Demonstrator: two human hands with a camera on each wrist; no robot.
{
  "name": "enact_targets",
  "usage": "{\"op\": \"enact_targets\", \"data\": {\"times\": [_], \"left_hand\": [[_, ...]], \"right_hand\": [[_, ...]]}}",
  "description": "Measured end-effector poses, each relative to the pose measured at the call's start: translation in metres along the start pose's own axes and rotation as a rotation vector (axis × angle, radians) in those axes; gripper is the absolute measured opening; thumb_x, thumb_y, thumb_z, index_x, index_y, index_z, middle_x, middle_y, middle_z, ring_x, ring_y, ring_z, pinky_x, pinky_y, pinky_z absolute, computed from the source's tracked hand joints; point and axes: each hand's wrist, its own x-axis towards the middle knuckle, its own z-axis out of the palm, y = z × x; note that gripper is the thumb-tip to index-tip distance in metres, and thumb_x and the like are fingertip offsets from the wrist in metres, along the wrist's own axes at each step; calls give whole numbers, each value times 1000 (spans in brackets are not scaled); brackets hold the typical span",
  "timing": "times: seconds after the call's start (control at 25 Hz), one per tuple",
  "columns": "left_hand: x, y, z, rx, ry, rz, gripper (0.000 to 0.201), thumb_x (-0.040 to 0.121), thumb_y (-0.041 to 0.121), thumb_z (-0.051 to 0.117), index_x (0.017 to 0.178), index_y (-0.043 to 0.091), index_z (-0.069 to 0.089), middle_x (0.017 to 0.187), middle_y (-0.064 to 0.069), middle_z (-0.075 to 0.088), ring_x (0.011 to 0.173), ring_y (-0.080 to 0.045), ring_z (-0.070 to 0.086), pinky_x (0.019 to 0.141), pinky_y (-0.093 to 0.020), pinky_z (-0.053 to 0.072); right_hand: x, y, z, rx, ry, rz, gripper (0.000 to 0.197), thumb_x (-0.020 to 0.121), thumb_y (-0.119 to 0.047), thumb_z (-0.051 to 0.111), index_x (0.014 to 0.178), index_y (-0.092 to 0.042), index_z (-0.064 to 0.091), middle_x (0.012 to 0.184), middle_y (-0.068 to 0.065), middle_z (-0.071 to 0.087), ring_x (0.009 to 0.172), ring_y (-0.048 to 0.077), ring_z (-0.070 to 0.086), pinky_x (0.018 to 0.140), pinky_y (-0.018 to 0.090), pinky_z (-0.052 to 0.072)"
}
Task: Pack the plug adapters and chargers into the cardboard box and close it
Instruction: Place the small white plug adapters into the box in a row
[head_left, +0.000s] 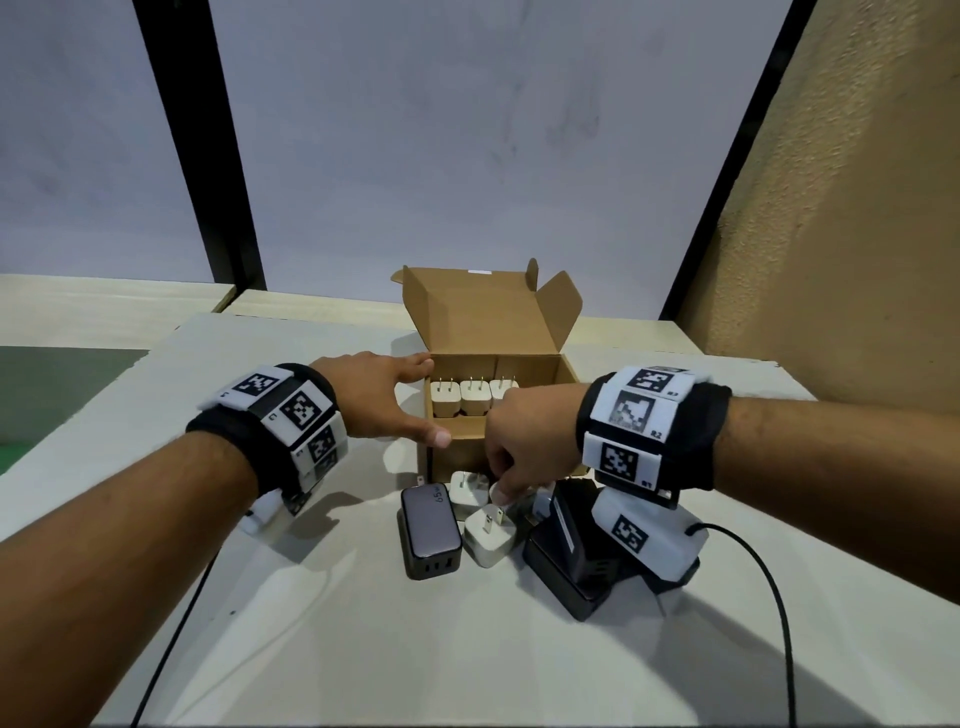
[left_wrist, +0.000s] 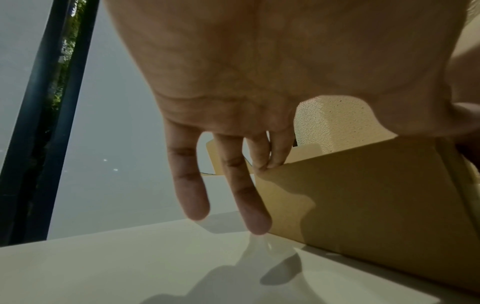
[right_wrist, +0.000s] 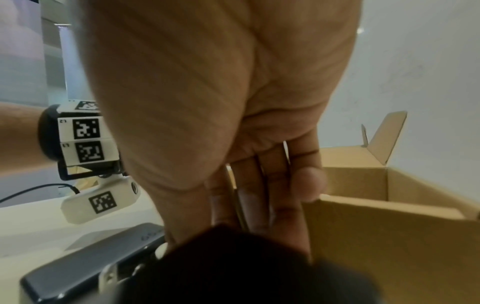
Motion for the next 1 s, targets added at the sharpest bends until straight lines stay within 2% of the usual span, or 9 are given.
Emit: {"op": "enact_targets", "data": {"times": [0.12, 0.24, 0.32, 0.44, 0.56, 0.64, 0.76, 0.88, 1.0], "left_hand": [[1, -1, 1, 14, 8, -9, 116, 47, 89, 51, 147, 43, 15, 155, 20, 19, 137, -18, 35, 108, -41, 31], [1, -2, 2, 16, 18, -11, 112, 51, 87, 53, 147, 43, 14, 154, 21, 19, 137, -18, 35, 108, -41, 31], [1, -4, 3, 1, 16, -10, 112, 52, 87, 53, 147, 44, 14, 155, 20, 19, 137, -18, 35, 108, -41, 31], [2, -4, 5, -17, 15, -12, 113, 50, 87, 53, 147, 44, 13, 155, 18, 20, 137, -19, 35, 108, -42, 30], [2, -3, 4, -10, 11, -17, 112, 52, 86, 53, 147, 44, 12, 155, 16, 20, 138, -20, 33, 109, -42, 29], [1, -2, 3, -13, 11, -12, 112, 52, 86, 53, 147, 44, 12, 155, 19, 18, 139, -19, 33, 109, -41, 29], [-1, -2, 2, -19, 3, -9, 111, 53, 85, 54, 147, 44, 12, 155, 20, 17, 139, -18, 32, 109, -41, 29], [-3, 0, 0, -5, -4, -5, 110, 54, 84, 55, 147, 43, 13, 155, 21, 16, 139, -18, 32, 110, -41, 28], [-3, 0, -1, 13, 0, 3, 109, 55, 83, 55, 147, 43, 13, 154, 25, 14, 138, -16, 32, 109, -39, 28]], "right_hand": [[0, -2, 0, -12, 7, 18, 36, 85, -49, 64, 92, -15, 75, 62, -9, 55, 60, 11, 52, 50, 18, 38], [2, -2, -1, 43, 2, 31, 33, 80, -46, 70, 91, -15, 76, 70, -6, 67, 65, 11, 61, 58, 20, 49], [-1, 2, -8, 152, 0, 52, 29, 76, -42, 75, 92, -18, 76, 83, -6, 73, 76, 12, 67, 64, 21, 53], [-16, 19, -27, 297, 35, 78, 25, 75, -35, 76, 97, -23, 71, 91, -5, 71, 81, 12, 66, 64, 21, 51], [-39, 47, -44, 635, 86, 85, 33, 83, -20, 71, 113, -27, 59, 100, 4, 62, 82, 17, 69, 66, 23, 58], [-48, 65, -45, 739, 150, 85, 35, 86, -18, 64, 118, -31, 59, 104, 8, 53, 90, 21, 69, 71, 25, 60], [-41, 84, -31, 741, 273, 122, 23, 84, -19, 69, 106, -24, 62, 110, 14, 53, 85, 19, 68, 72, 26, 59], [-22, 94, -14, 525, 308, 127, 32, 75, -41, 78, 97, -24, 62, 100, -1, 64, 82, 14, 66, 69, 25, 53], [0, 92, -2, 305, 251, 56, 31, 73, -41, 79, 100, -32, 67, 100, -9, 68, 91, 13, 62, 81, 33, 52]]}}
